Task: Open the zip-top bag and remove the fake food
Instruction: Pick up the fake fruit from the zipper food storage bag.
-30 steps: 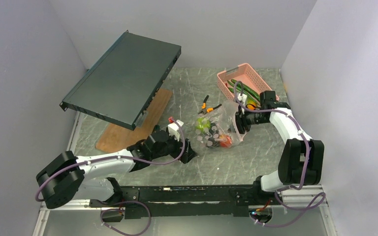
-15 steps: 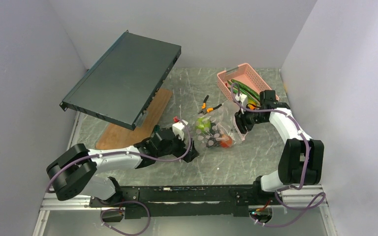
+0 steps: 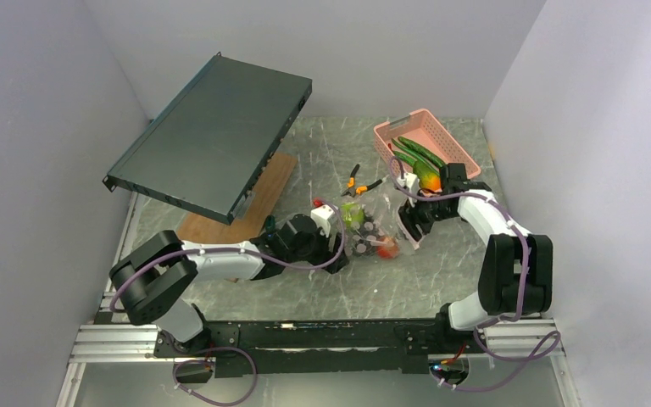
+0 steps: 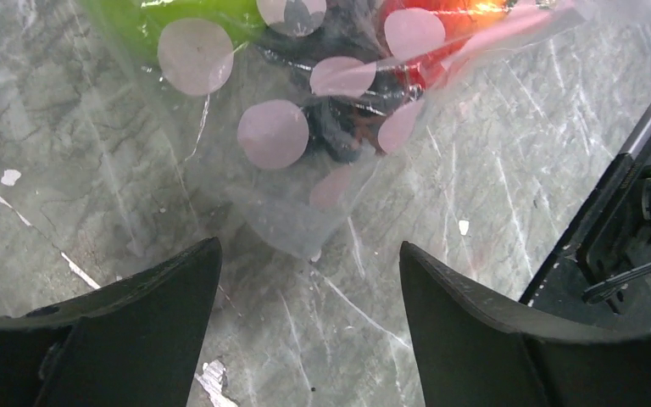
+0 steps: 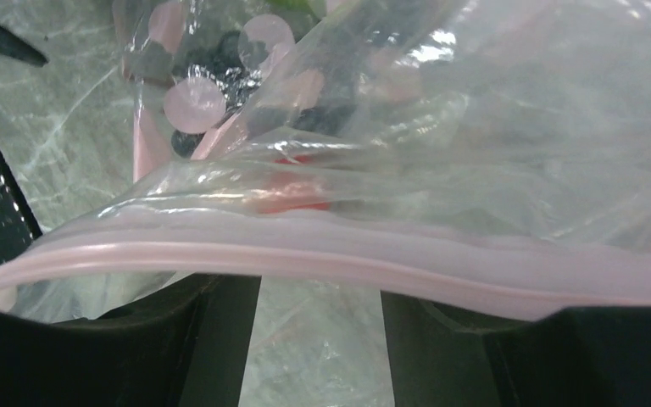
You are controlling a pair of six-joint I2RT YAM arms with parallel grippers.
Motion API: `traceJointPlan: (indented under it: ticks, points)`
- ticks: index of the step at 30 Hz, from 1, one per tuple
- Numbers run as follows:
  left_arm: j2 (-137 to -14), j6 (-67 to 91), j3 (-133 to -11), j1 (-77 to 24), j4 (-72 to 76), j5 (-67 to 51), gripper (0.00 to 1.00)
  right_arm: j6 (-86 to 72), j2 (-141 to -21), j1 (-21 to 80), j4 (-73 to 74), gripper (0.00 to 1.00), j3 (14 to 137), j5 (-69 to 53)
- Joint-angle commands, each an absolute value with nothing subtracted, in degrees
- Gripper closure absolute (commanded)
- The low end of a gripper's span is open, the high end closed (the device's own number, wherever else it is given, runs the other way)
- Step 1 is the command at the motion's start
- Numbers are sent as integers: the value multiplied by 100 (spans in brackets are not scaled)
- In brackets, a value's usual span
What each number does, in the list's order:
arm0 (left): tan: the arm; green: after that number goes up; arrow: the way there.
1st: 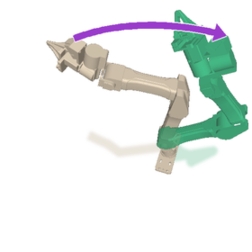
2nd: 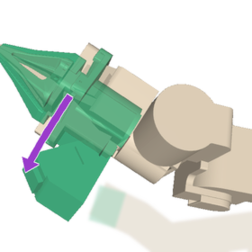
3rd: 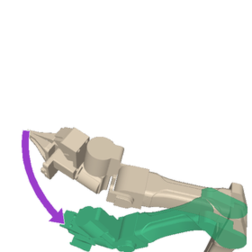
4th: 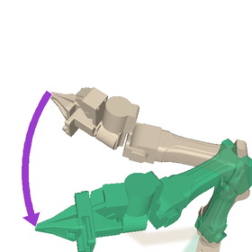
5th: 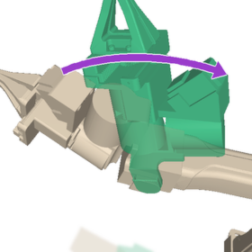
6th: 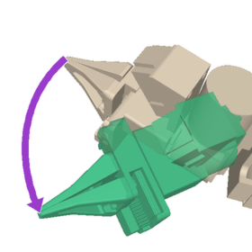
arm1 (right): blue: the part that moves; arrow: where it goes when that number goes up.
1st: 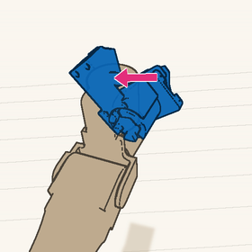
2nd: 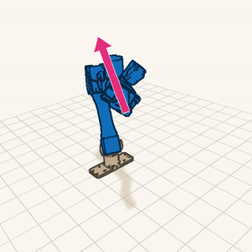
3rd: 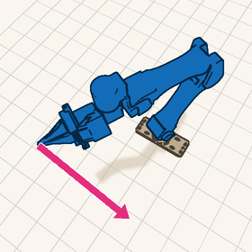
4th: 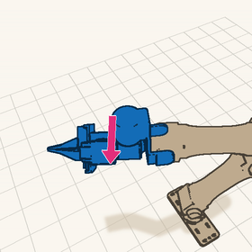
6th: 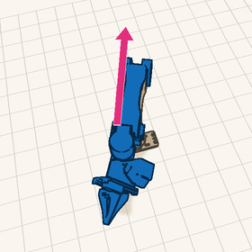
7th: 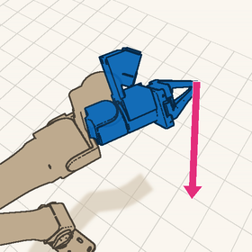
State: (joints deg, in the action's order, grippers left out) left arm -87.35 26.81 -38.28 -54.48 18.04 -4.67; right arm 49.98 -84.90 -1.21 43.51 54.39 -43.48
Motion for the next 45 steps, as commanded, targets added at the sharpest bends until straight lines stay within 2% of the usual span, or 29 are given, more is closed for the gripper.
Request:
traceJointPlan:
  ticks: [1,3,6,14,19,26,38,45]
  points:
    - [-8986,2559,-4172,-5465,1652,-442,22,5830,-8372,-18,4473,43,5276,-4514]
    - [-9064,2542,-4219,-5459,1567,-420,27,6100,-8358,-25,4620,42,5268,-4589]
    - [-9130,2523,-4243,-5454,1478,-375,47,6633,-8351,-26,4993,39,5273,-4775]
    - [-9196,2492,-4228,-5390,1384,-393,79,8209,-8431,-23,6094,28,5259,-5388]
    - [-9190,2496,-4163,-5352,1406,-433,91,8408,-8320,-23,6035,24,5097,-5467]
    - [-9110,2492,-4052,-5300,1493,-525,94,8796,-8145,179,5632,17,4663,-5370]
    - [-9340,2522,-4173,-5294,1726,-1081,96,8351,-7896,1140,4466,20,4220,-5131]
    - [-9411,2531,-4219,-5295,1748,-1191,98,7945,-8101,1485,3944,23,4074,-4370]
